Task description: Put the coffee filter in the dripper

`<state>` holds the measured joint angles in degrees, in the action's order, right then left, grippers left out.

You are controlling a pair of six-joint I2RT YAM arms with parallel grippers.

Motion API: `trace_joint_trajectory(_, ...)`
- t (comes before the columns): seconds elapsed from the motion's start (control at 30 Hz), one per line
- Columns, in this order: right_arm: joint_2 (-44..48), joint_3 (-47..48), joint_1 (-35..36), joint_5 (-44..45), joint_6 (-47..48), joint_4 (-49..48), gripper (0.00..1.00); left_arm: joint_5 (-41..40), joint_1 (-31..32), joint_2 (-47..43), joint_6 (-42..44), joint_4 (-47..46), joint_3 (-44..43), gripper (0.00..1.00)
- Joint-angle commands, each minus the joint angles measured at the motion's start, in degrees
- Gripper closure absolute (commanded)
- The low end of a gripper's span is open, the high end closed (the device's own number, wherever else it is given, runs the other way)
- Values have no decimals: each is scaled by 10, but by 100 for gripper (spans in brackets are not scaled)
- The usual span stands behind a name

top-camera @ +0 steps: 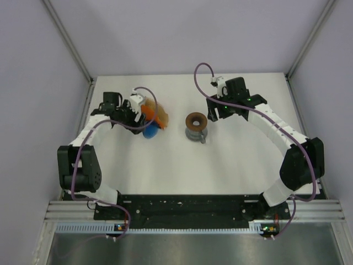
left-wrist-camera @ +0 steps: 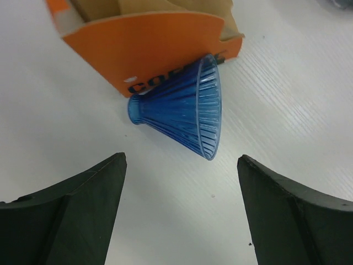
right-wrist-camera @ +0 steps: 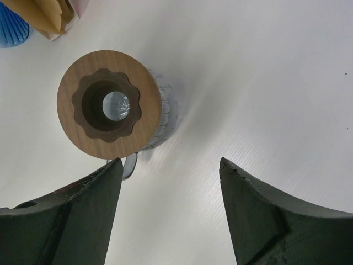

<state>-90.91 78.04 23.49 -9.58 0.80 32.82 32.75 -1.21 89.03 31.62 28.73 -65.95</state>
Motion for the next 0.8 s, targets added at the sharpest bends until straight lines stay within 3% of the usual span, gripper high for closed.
trace_joint_trajectory(0.0,21,11,1,-8,6,-7,29,-126,63,-17,-29,-71,36,13)
trace_joint_trajectory(0.2,34,-3,1,-3,13,-7,29,-242,88,18,-111,-97,28,23)
trace_joint_trajectory(0.5,33,5,2,-3,14,-6,29,-389,145,57,-111,-101,30,43)
trace_joint_trajectory(0.57,34,7,1,-3,14,-6,29,-397,147,64,-117,-90,23,56)
trace_joint_trajectory(0.7,41,8,2,-2,14,-3,29,-394,147,67,-133,-26,-7,98)
trace_joint_trajectory(0.77,47,9,2,0,13,2,29,-386,144,60,-142,22,-29,100)
